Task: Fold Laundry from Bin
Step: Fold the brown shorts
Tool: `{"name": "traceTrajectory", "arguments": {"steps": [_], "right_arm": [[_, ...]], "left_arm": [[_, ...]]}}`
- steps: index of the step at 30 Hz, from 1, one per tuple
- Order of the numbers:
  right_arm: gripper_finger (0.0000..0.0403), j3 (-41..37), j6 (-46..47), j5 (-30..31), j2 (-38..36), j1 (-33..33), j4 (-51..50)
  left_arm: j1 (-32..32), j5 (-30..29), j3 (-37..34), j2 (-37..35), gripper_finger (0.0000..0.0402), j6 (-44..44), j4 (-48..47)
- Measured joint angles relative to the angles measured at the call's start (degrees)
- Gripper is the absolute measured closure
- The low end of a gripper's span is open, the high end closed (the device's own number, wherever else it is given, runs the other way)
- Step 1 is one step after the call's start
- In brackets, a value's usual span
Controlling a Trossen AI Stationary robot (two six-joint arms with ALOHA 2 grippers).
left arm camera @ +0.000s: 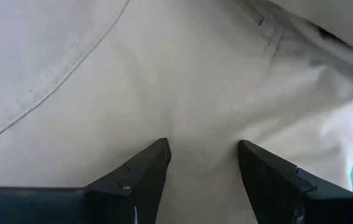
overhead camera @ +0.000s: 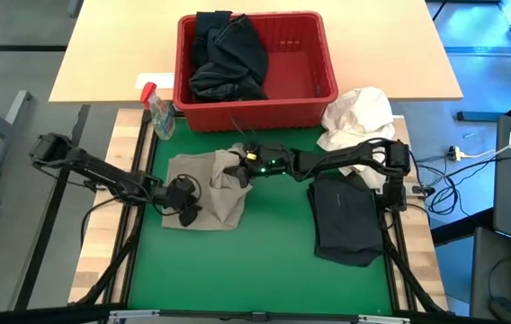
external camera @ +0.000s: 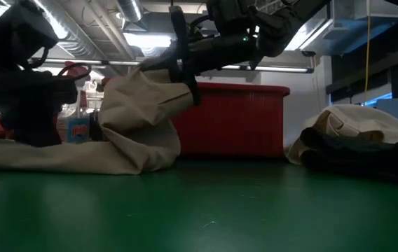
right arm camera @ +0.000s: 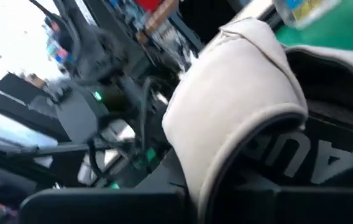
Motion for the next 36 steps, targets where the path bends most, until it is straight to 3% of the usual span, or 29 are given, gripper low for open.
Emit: {"name": "traceTrajectory", "arguments": {"steps": [5,11,14,21,27,31,34,36], "right_arm": [[0.0346,2.1,2.7,0.6,2.6,0.8,2.4],[0.0251,7.7,2.4,2.9,5.8,2.0,-0.2],[0.0213,8.9,0.9,2.5,5.9,1.3,-3.9],[0.0178,9.8,-0.4,-1.0,6.0,0.3,-4.2],[0.0179,9.8,0.6,-3.4,5.9,0.4,-1.5],[0.018,9.7,-1.7,-7.4,5.9,0.2,-2.3],[0.018,9.7,-5.4,-10.5,5.7,-0.1,-2.4],[0.018,9.7,-8.5,-12.8,5.4,-0.1,-3.5]], "left_arm": [[1.4,-0.6,-0.3,0.2,0.0206,1.8,3.3],[1.8,-0.2,-0.3,0.2,0.0206,3.4,3.2],[2.1,3.1,0.2,0.0,0.0206,3.5,2.2],[3.4,13.1,10.9,-1.9,0.0206,3.7,-19.0],[4.1,10.8,24.3,-2.3,0.0206,7.8,-39.8],[4.1,13.6,32.3,-2.3,0.0206,7.8,-52.0],[3.4,13.7,38.8,-3.8,0.0206,7.8,-57.0],[2.6,10.5,42.6,-5.4,0.0206,8.0,-56.0]]}}
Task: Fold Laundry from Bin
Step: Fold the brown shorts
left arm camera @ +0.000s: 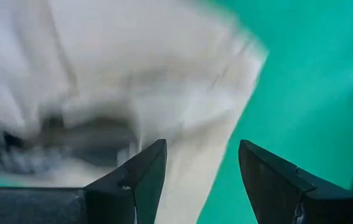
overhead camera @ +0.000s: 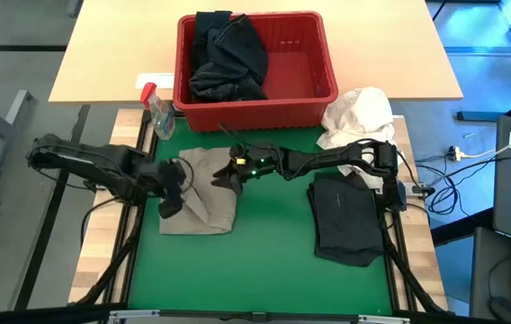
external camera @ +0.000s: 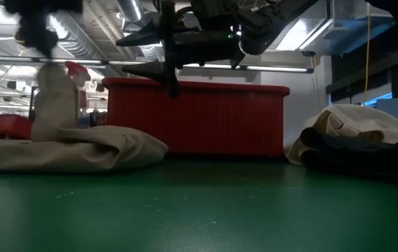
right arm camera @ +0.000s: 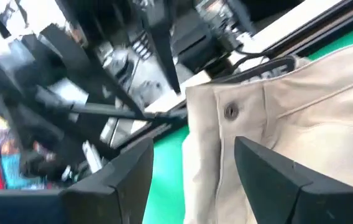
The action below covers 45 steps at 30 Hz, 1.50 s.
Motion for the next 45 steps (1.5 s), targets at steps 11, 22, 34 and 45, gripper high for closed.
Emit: {"name": "traceTrajectory", "arguments": {"steps": [11,22,34,45], "right_arm": [[0.0181,0.0,-15.1,3.0,-1.1,-0.3,-14.5],[0.0181,0.0,-26.6,9.7,1.5,0.5,-14.5],[0.0181,0.0,-26.6,9.6,1.4,0.5,-14.3],[0.0181,0.0,-24.9,9.6,1.4,0.9,-15.6]], "left_arm": [[-1.6,-27.3,-12.1,-1.6,0.0206,2.4,26.1],[-4.3,-5.3,-21.3,0.6,0.0206,-9.5,27.4],[-9.7,-4.8,-14.3,0.6,0.0206,20.3,22.5],[-7.4,-5.5,-14.4,7.6,0.0189,23.8,16.4]]}}
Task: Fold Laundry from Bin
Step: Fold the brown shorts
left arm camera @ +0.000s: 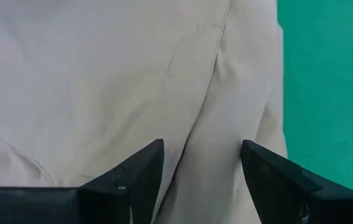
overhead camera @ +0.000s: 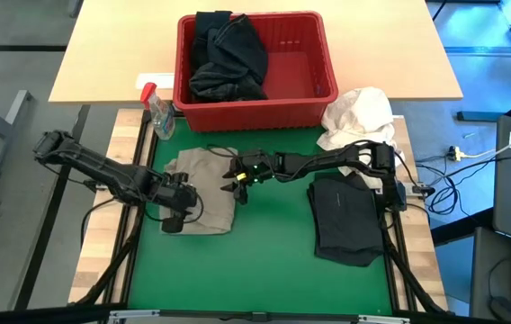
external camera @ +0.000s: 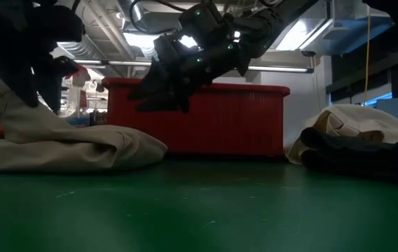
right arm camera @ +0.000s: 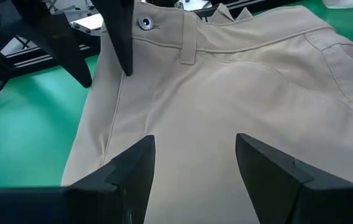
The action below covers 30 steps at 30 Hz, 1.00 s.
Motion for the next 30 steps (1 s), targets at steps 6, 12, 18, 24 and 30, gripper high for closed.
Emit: {"name": "traceTrajectory", "arguments": {"steps": [6,12,18,24,30], "right_arm": [[0.0181,0.0,0.0,0.0,0.0,0.5,0.1],[0.0181,0.0,0.0,0.0,0.0,0.5,0.1],[0.0181,0.0,-0.1,0.0,0.0,0.5,0.1],[0.0181,0.0,-0.1,0.0,0.0,0.3,0.1],[0.0181,0.0,-0.2,1.1,0.0,0.2,0.0]], "left_arm": [[1.3,-0.5,0.0,1.4,0.0155,0.0,-0.3],[1.8,-1.8,0.0,3.5,0.0158,-0.2,-4.1],[1.8,-0.1,0.0,6.3,0.0235,-0.1,-6.1],[1.8,2.5,4.0,6.5,0.0377,-1.7,-8.5],[1.6,4.9,13.2,6.3,0.0384,-9.6,-15.6]]}}
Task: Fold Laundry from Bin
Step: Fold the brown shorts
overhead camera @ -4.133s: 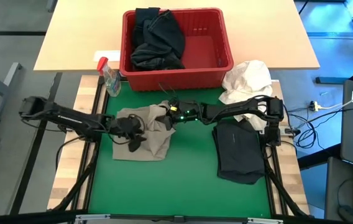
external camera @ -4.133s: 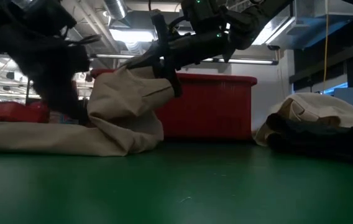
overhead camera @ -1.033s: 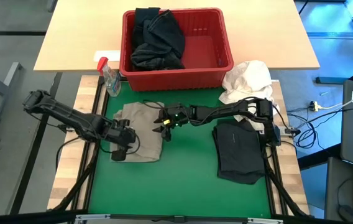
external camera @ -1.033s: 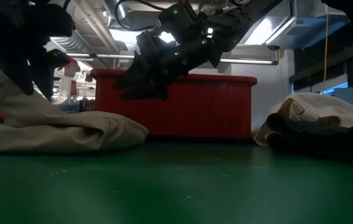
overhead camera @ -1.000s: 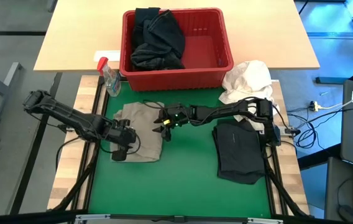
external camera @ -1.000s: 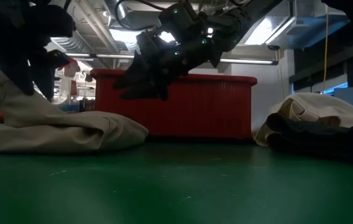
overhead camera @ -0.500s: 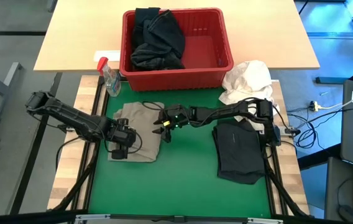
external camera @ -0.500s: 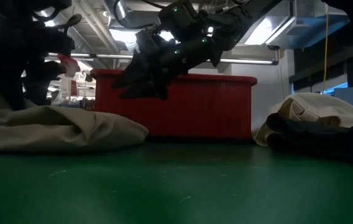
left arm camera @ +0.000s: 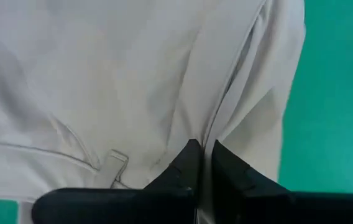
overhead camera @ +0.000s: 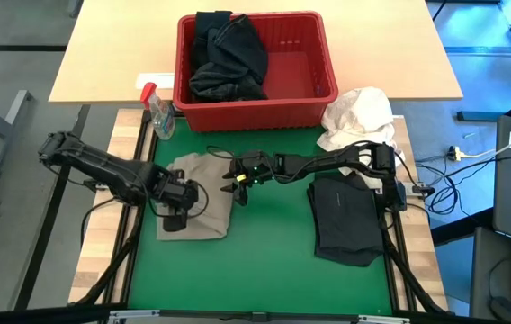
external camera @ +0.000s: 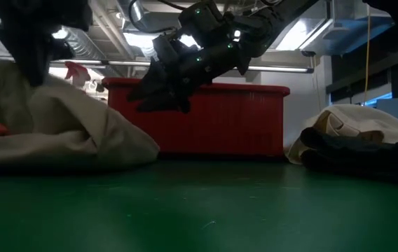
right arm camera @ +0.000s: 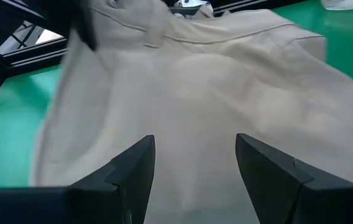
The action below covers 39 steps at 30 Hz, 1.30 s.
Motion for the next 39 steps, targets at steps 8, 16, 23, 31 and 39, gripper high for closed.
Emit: {"name": "traceTrajectory", "arguments": {"steps": [8,16,23,31,39], "right_arm": [[0.0181,0.0,-0.1,1.0,0.0,0.0,-1.5],[0.0181,0.0,-1.4,-4.8,-1.2,0.6,-1.5],[0.0181,0.0,-2.3,-3.3,-5.7,5.6,-13.5],[0.0181,0.0,-1.8,4.0,-5.1,16.4,-11.9],[0.0181,0.1,3.2,15.3,2.8,25.3,9.6]], "left_arm": [[-2.0,8.0,1.8,0.6,0.0386,-16.9,-0.3],[-5.3,6.1,1.8,3.1,0.0383,-22.2,1.1],[-5.9,6.1,1.8,3.7,0.0383,-23.9,5.8],[-6.7,1.0,1.8,3.7,0.0383,-27.2,6.3],[-8.2,-1.7,1.7,3.7,0.0382,-27.8,7.2]]}}
